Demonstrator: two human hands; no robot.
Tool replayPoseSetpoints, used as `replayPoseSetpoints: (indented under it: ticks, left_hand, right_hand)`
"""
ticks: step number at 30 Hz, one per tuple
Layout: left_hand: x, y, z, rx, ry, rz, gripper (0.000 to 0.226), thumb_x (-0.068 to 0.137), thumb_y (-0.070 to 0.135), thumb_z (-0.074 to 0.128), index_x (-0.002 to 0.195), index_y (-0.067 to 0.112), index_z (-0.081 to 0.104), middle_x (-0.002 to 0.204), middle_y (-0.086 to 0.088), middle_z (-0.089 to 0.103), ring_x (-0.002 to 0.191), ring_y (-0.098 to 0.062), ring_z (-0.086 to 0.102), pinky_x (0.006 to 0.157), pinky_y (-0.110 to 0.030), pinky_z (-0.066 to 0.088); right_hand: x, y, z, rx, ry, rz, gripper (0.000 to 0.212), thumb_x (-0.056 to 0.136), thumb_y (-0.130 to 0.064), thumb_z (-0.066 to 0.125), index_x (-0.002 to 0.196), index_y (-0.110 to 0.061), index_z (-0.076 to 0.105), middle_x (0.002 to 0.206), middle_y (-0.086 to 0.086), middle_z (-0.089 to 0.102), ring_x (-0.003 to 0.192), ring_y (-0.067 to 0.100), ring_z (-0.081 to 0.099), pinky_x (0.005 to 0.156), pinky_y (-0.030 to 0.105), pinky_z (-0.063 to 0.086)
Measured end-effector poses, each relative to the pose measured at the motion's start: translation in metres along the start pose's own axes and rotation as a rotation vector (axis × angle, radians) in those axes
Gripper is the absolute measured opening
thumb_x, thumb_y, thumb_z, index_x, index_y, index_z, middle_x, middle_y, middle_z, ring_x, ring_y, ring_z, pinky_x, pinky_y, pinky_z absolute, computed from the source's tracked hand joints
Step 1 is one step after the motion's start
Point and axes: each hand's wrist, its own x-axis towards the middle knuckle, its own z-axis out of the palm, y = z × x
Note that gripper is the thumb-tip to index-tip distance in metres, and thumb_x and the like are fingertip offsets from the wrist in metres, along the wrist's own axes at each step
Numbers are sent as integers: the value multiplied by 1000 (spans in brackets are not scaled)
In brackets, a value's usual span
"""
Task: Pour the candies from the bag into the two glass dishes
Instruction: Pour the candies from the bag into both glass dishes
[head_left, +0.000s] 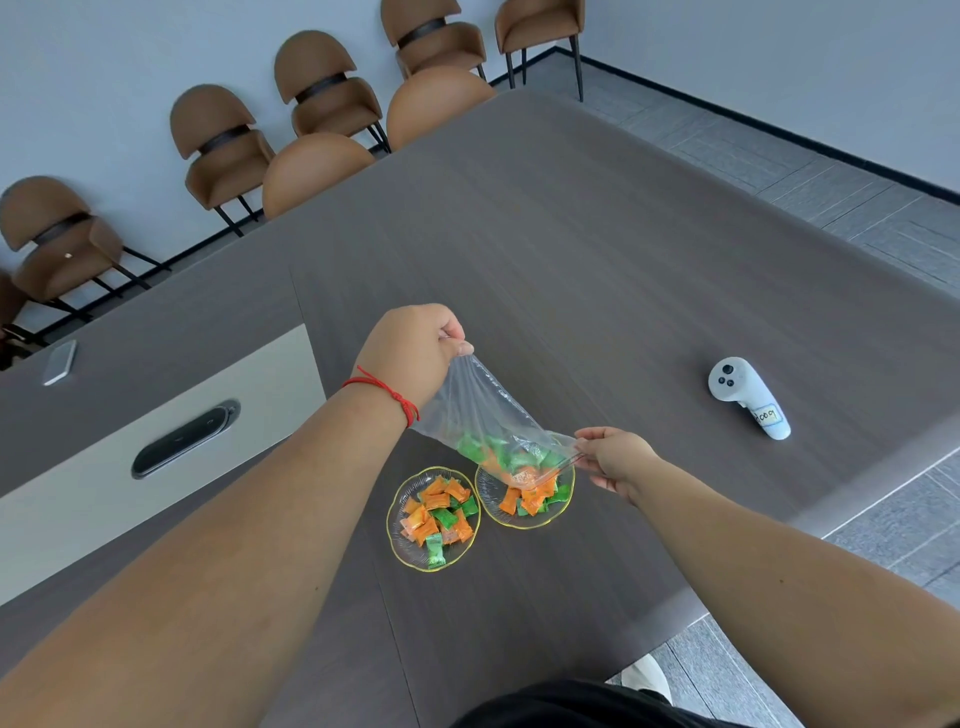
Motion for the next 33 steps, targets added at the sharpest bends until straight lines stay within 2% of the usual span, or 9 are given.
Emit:
replayPoseSetpoints:
  ticks: [2, 5, 10, 17, 19, 23, 27, 29, 33]
  left_hand:
    - [0, 8, -3, -1, -29, -9, 24, 89, 22, 61, 103, 3, 66, 91, -13, 67, 82, -28, 62, 85, -36, 52]
    - [2, 19, -8, 52, -136, -49, 27, 91, 20, 58, 108, 1, 64, 103, -17, 68, 97, -33, 65, 92, -44, 51]
    - [5, 21, -7, 59, -116, -50, 25, 89, 22, 61, 103, 3, 67, 103, -18, 70, 97, -35, 66, 87, -40, 54]
    - [4, 37, -12, 181, -220, -89, 29, 93, 23, 56, 112, 3, 64, 118, -15, 67, 109, -31, 63, 97, -42, 48]
    - [0, 37, -14, 194, -151, -58, 26, 92, 22, 56, 109, 4, 65, 115, -14, 68, 109, -32, 62, 95, -39, 47]
    - [-11, 35, -13, 229, 122, 106, 17, 89, 22, 56, 97, 11, 67, 103, -11, 68, 98, -30, 63, 75, -30, 44]
    - [11, 44, -18, 437, -103, 40, 25, 94, 23, 52, 89, 2, 63, 112, -19, 64, 87, -36, 55, 74, -34, 38]
    - [23, 44, -17, 494, -183, 10, 30, 95, 25, 51, 94, -2, 63, 113, -20, 62, 90, -38, 56, 73, -34, 35]
    - [25, 38, -10, 498, -191, 9, 29, 95, 23, 51, 88, -3, 61, 90, -12, 50, 89, -39, 55, 73, -33, 34]
  right_hand:
    - [0, -1, 0, 5, 0, 0, 15, 94, -14, 54, 84, -25, 58, 86, -3, 67, 67, 9, 60, 59, 26, 38]
    - [-1, -2, -1, 9, 4, 3, 16, 94, -13, 53, 85, -25, 59, 85, -2, 68, 67, 9, 60, 59, 25, 40]
    - [-2, -4, -3, 2, 9, 4, 15, 94, -11, 52, 88, -23, 60, 82, -3, 68, 66, 8, 62, 59, 26, 39]
    - [-1, -7, -13, -1, 18, 10, 14, 93, -11, 54, 89, -22, 61, 79, -2, 69, 66, 9, 61, 58, 24, 40]
    - [-1, -9, -14, 15, 10, 5, 14, 94, -12, 54, 89, -23, 61, 79, -2, 68, 66, 9, 61, 59, 25, 39]
    - [-2, -11, -13, -14, -30, 21, 16, 96, -12, 51, 90, -23, 60, 80, -2, 69, 69, 9, 63, 59, 24, 39]
    - [-1, -13, -9, 11, -51, 24, 15, 97, -14, 50, 91, -23, 59, 80, -2, 69, 70, 10, 63, 58, 24, 39]
    - [-1, -14, -7, 19, -55, 25, 15, 97, -13, 50, 91, -23, 59, 82, -1, 68, 68, 10, 62, 58, 24, 40]
    - [1, -14, -7, 0, -51, 22, 17, 97, -13, 49, 90, -24, 60, 84, -1, 68, 68, 9, 61, 58, 24, 40]
